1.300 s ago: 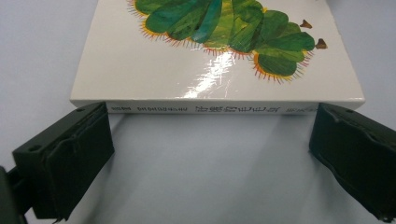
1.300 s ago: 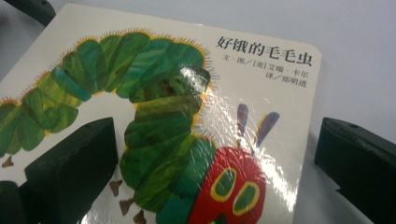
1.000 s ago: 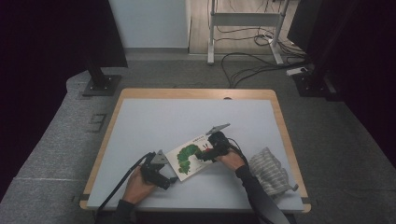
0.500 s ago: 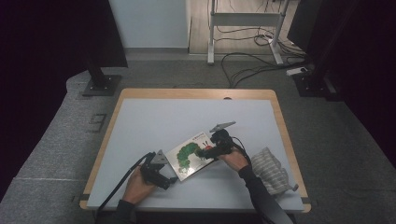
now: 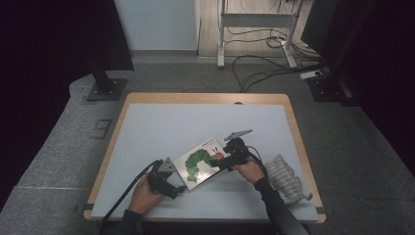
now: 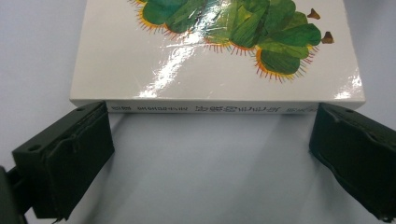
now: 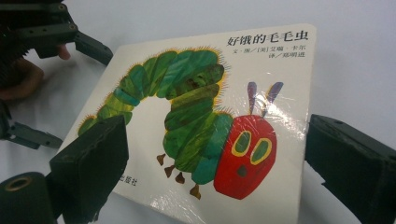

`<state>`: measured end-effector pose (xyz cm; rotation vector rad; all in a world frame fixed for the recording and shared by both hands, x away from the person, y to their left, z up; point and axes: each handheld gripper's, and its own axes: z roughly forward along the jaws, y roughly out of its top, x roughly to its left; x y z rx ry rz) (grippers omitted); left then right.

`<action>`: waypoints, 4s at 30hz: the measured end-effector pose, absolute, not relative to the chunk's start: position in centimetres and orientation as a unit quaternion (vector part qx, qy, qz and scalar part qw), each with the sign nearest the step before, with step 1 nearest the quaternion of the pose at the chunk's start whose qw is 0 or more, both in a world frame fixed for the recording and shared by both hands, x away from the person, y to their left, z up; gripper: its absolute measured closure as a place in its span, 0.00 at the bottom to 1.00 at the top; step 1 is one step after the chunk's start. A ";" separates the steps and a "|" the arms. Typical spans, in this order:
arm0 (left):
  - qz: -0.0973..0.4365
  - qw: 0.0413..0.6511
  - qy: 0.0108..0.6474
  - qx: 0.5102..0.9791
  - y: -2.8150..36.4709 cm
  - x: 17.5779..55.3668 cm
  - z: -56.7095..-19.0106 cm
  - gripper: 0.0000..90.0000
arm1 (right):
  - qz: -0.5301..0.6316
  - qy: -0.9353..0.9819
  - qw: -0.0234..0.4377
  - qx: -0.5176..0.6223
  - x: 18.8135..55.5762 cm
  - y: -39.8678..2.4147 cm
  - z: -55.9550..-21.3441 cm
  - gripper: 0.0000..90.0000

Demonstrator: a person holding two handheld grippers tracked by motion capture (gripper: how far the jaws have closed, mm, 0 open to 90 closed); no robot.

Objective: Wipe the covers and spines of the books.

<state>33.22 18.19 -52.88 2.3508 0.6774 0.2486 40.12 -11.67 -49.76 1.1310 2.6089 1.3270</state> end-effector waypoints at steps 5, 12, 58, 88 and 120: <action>0.095 0.335 0.259 0.901 18.2 33.2 -52.9 0.00 | 0.428 0.827 0.002 0.365 39.8 -11.8 -49.4 0.06; 0.094 0.335 0.259 0.901 18.2 33.2 -52.9 0.00 | 0.428 0.825 -0.004 0.370 39.1 -12.1 -49.2 0.06; 0.097 0.329 0.290 0.893 18.3 32.9 -52.7 0.00 | 0.348 0.900 0.013 0.261 42.9 -10.0 -46.8 0.37; 0.063 0.369 0.318 0.871 19.2 33.5 -51.4 0.00 | 0.371 0.891 0.026 0.260 39.7 -12.0 -47.0 0.49; 0.053 0.383 0.290 0.875 17.7 33.6 -49.8 0.21 | 0.370 0.887 0.038 0.273 37.9 -13.6 -48.0 0.53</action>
